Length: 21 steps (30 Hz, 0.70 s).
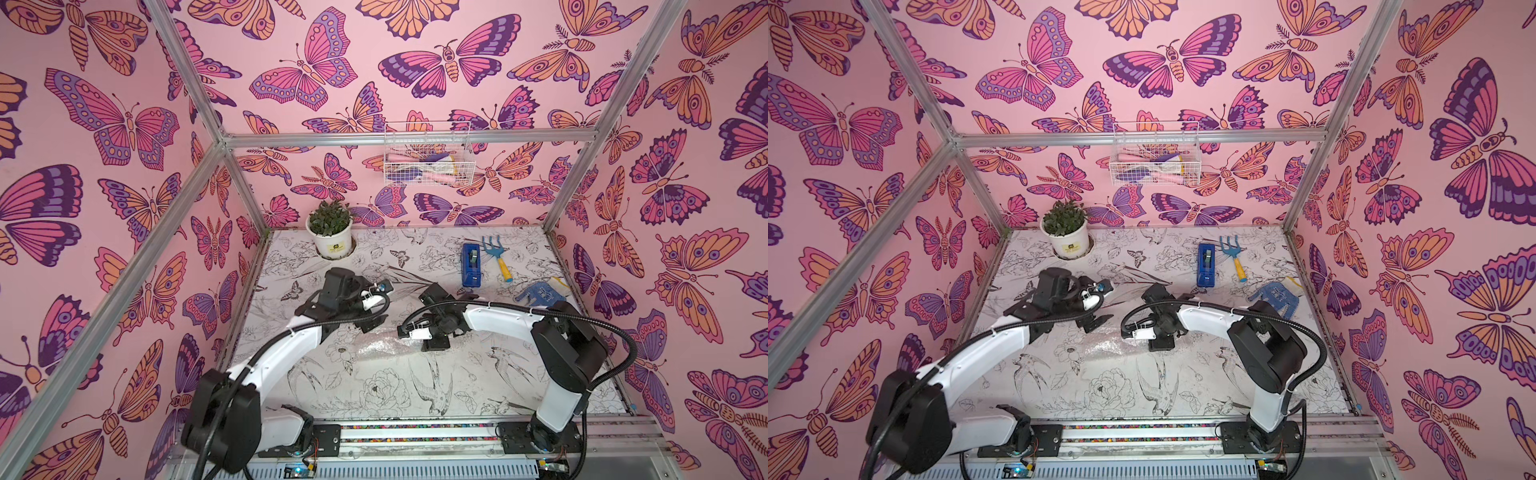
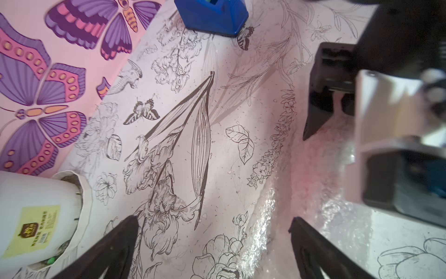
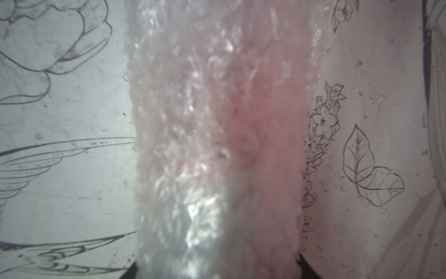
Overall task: Wrap wine bottles in bubble wrap
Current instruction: Wrap the wine bottle in bubble wrap.
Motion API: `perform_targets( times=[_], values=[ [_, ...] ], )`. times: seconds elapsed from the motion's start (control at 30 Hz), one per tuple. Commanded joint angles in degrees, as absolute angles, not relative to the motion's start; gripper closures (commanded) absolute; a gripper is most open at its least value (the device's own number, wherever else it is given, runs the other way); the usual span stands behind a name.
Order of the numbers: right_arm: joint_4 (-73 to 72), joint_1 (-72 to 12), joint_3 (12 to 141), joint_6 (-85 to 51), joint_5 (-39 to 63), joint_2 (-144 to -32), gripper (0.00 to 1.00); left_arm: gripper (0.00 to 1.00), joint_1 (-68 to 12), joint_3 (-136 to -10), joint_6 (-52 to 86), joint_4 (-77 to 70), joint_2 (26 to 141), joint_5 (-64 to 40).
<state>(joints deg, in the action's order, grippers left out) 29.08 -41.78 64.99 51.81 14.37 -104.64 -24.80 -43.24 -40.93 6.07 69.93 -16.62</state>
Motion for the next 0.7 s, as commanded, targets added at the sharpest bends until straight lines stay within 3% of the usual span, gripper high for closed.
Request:
perform_targets(
  times=[0.0, 0.27, 0.67],
  values=[
    [43.01, -39.53, 71.62, 47.54, 20.81, -108.11, 0.93, 0.01, -27.96, -35.89, -46.47, -3.30, 63.41, -9.95],
    [55.97, -35.91, 84.61, 46.05, 26.64, -118.05, 0.94, 0.01, -41.76, -26.59, -54.71, -5.29, 58.75, -0.62],
    [63.08, -34.54, 92.26, 46.41, 30.20, -123.40, 0.89, 0.00, -48.86, -28.20, -62.96, -28.90, 85.73, 4.05]
  ],
)
